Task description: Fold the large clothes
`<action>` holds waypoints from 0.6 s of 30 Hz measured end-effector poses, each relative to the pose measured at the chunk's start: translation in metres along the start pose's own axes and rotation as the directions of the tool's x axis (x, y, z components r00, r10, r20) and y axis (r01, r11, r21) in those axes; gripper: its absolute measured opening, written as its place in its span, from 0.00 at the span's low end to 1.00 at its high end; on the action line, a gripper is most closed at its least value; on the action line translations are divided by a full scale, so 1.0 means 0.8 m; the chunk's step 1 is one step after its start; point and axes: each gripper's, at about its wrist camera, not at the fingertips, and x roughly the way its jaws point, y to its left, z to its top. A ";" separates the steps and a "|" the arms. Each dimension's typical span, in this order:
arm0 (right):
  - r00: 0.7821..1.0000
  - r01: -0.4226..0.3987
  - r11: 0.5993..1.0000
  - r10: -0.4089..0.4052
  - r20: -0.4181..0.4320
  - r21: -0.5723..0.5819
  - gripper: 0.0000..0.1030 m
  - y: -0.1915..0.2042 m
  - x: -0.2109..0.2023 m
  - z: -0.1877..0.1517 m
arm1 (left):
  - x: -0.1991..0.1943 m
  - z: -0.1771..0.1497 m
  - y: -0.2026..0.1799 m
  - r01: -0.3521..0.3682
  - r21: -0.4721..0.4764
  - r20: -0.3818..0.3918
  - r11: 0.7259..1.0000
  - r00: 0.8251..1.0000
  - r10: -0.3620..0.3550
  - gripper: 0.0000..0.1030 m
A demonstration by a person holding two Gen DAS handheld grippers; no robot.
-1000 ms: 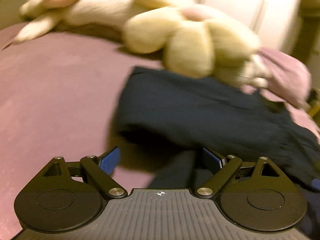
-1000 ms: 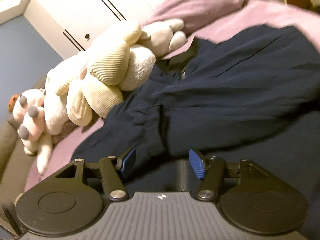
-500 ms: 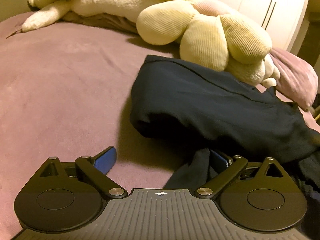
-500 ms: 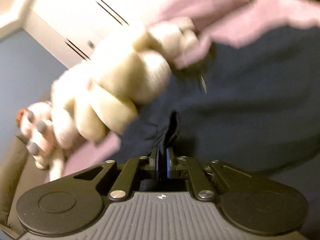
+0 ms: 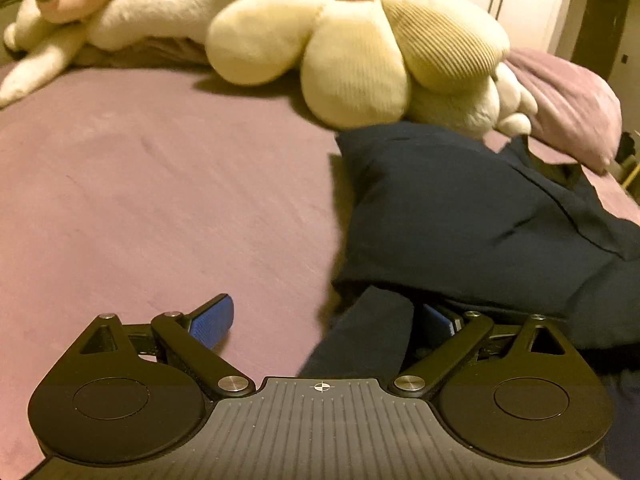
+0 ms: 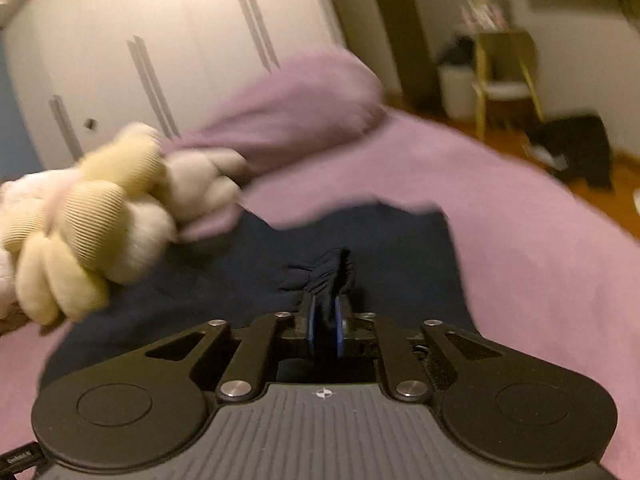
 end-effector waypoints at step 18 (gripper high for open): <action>0.996 0.080 0.988 -0.074 0.051 -0.130 0.24 0.019 0.007 -0.017 | 0.001 0.004 -0.009 -0.030 0.076 0.000 0.997 1.000 0.030 0.97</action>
